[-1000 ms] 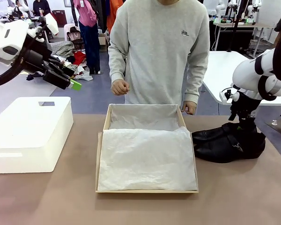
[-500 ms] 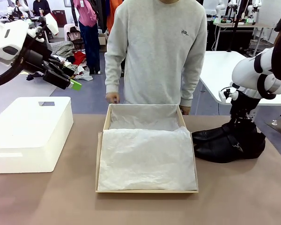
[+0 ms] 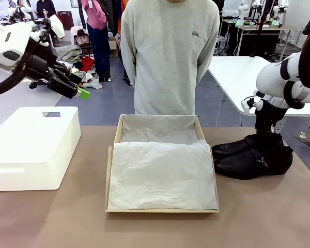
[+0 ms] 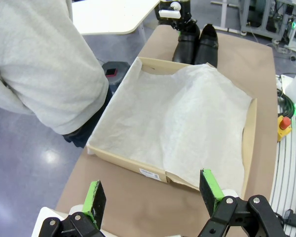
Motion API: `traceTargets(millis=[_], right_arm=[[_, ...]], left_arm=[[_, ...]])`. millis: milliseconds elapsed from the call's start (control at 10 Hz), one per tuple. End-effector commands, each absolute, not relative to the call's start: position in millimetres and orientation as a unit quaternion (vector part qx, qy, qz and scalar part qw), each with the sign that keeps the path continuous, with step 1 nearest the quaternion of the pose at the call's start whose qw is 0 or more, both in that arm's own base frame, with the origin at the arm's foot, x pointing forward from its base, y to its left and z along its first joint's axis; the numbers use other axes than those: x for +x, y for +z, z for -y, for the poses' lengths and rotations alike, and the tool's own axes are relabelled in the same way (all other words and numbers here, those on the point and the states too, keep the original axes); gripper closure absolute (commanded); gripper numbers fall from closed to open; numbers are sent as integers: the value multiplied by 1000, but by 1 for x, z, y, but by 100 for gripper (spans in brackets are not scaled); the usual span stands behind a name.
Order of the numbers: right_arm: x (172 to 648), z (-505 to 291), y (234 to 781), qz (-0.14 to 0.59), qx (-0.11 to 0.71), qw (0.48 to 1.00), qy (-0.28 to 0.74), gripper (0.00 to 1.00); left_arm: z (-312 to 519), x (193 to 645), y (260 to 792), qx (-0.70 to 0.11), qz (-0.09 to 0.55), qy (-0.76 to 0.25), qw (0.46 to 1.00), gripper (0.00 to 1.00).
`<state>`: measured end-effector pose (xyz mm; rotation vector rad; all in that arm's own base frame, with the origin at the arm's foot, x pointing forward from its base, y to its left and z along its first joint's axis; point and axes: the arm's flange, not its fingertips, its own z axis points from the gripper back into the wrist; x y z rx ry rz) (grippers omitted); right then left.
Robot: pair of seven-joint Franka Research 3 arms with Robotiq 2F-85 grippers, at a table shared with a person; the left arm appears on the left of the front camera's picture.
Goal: Pack the shoes into the box.
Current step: Place one shoe of the Shoes into the Shoes Box.
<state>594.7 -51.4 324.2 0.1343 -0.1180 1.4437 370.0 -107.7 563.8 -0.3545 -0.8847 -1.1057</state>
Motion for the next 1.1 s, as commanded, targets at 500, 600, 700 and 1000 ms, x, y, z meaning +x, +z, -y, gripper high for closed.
traceTargets(millis=[500, 600, 700, 1000], right_arm=[[606, 74, 410, 57, 74, 772, 628, 100], [606, 71, 429, 52, 72, 772, 630, 100], [603, 60, 455, 53, 61, 769, 634, 100], [594, 9, 511, 44, 32, 758, 649, 100]], left_arm=[[106, 372, 563, -170, 409, -511, 737, 0], [106, 372, 563, -170, 409, -511, 737, 0], [106, 372, 563, -170, 409, -511, 737, 0], [106, 372, 563, -170, 409, -511, 737, 0]])
